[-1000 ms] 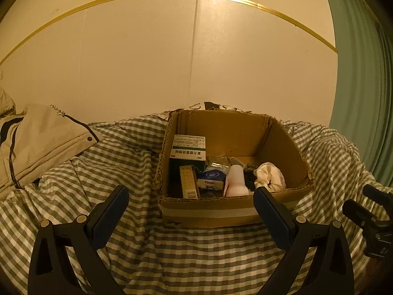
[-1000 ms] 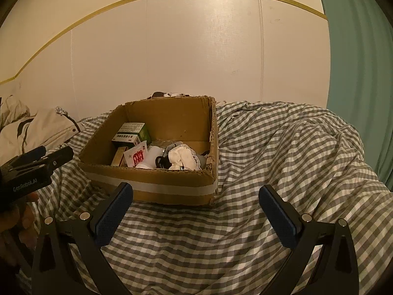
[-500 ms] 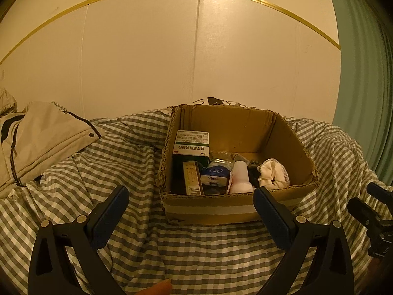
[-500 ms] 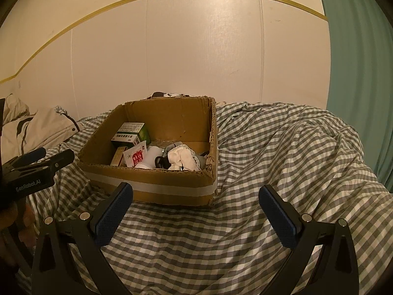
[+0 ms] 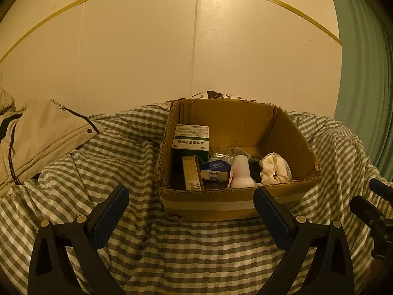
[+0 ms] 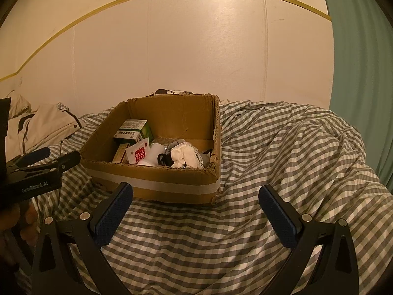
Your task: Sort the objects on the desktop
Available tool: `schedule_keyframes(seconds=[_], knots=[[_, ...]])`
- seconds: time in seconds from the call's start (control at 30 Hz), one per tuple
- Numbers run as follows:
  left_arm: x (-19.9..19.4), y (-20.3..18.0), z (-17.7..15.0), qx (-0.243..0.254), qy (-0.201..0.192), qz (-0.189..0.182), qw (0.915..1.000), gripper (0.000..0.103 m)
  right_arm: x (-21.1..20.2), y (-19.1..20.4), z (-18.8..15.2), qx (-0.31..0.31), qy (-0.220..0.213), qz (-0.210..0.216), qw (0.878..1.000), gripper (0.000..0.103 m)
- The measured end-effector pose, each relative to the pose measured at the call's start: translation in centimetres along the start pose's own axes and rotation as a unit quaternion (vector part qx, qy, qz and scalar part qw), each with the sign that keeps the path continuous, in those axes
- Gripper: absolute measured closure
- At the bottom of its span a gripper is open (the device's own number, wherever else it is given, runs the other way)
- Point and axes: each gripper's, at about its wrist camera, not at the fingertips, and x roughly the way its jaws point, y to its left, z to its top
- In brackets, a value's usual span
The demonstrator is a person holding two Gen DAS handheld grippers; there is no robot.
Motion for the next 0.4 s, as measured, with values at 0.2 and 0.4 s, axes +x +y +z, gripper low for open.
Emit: schedule_keyframes(seconds=[0.2, 0.4], knots=[[0.2, -0.4, -0.4, 0.007, 0.002, -0.013, 0.9999, 0.000, 0.1, 0.0, 0.0, -0.001, 0.002, -0.002, 1.000, 0.000], [-0.8, -1.2, -0.4, 0.038, -0.036, 0.007, 0.9986, 0.000, 0.1, 0.0, 0.0, -0.001, 0.002, -0.001, 1.000, 0.000]])
